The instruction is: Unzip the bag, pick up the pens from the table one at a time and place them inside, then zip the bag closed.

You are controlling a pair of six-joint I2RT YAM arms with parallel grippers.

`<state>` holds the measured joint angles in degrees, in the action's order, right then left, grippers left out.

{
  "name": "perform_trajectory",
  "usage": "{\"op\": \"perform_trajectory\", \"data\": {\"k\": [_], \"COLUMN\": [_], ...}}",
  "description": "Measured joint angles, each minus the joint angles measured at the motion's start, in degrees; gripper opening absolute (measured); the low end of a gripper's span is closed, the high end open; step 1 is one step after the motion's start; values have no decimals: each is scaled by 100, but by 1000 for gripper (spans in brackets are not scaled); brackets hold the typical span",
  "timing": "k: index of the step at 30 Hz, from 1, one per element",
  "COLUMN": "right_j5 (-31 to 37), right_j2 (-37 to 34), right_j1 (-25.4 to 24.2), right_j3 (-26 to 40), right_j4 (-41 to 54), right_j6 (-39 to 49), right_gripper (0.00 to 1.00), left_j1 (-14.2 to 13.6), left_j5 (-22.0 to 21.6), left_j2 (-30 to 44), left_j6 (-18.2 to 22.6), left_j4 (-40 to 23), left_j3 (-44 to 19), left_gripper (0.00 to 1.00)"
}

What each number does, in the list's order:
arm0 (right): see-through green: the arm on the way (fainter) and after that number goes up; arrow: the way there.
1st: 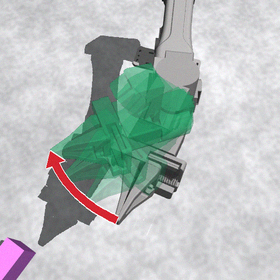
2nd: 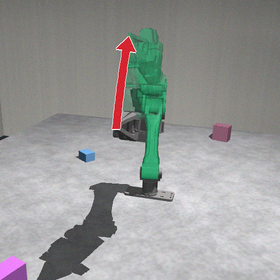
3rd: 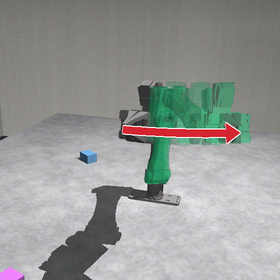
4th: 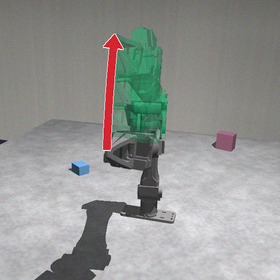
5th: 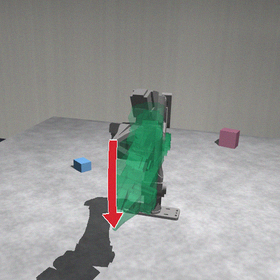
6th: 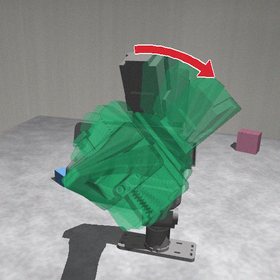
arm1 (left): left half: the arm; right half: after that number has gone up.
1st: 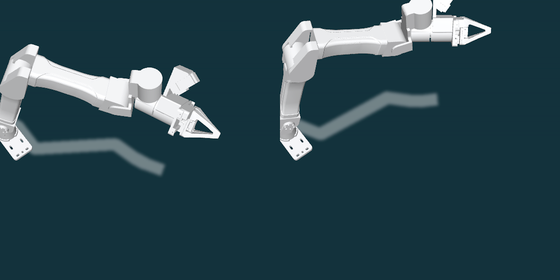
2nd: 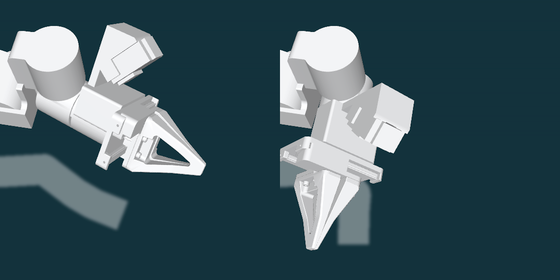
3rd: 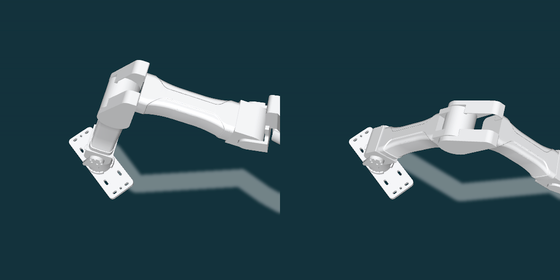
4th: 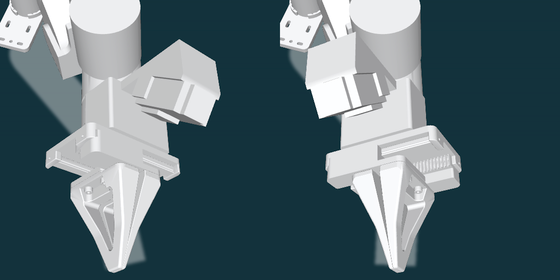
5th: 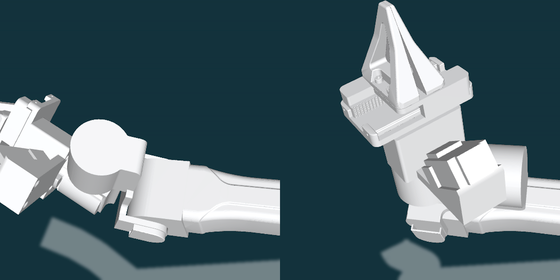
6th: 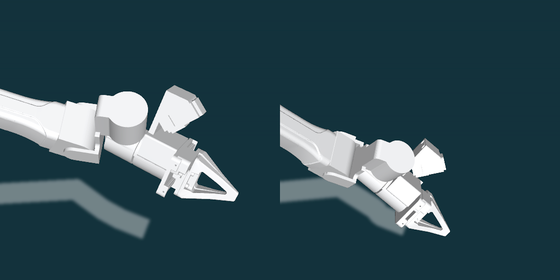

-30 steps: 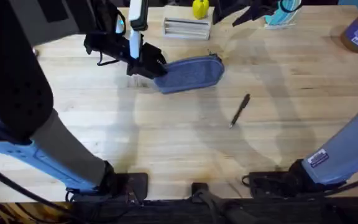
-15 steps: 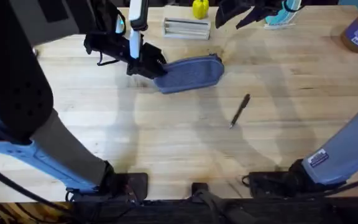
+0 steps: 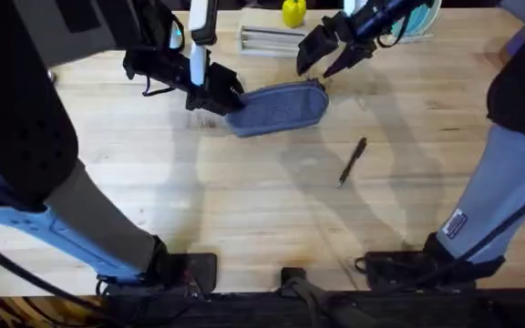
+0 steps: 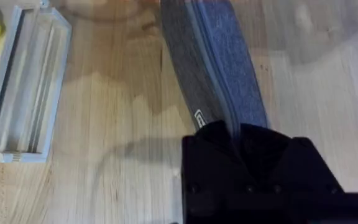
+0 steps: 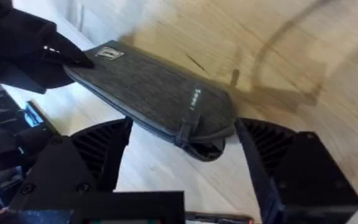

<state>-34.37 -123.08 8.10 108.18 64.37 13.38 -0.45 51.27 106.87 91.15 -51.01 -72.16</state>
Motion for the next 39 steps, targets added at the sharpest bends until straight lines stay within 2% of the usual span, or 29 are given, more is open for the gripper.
{"op": "perform_trajectory", "data": {"k": [8, 12, 13, 14, 16, 17, 19, 20, 23, 32, 39], "right_j5": [-170, -180, -188, -194, -205, -214, -216, -253, -282, -317, -342], "right_j2": [-180, -253, -259, -267, -268, -265, -266, -265, -266, -267, -265], "right_j1": [83, 186, 207, 220, 216, 208, 198, 193, 188, 186, 165], "right_j3": [0, 0, 0, 0, 0, 0, 0, 0, 7, 9, 9], "right_j4": [-8, -3, -5, 2, 25, 69, 105, 159, 235, 380, 381], "right_j6": [12, 19, 19, 21, 25, 32, 38, 38, 45, 145, 167], "right_gripper": [988, 907, 880, 783, 715, 618, 559, 443, 315, 41, 31], "left_j1": [0, 0, 0, 0, 0, 0, 0, 0, 0, 0, 0], "left_j5": [0, 0, 0, 0, 0, 0, 0, 2, 9, 14, 15], "left_j2": [0, 0, 0, 0, 0, 0, 0, 0, 0, 0, 0], "left_j6": [0, 0, 0, 0, 0, 0, 0, 0, 0, 0, 0], "left_j4": [1, 1, 1, 1, -1, -1, -1, -1, -3, 27, 27], "left_j3": [0, 0, 0, 0, 0, 0, 0, 0, 0, 0, 0], "left_gripper": [42, 42, 42, 42, 42, 42, 42, 42, 42, 42, 42]}}
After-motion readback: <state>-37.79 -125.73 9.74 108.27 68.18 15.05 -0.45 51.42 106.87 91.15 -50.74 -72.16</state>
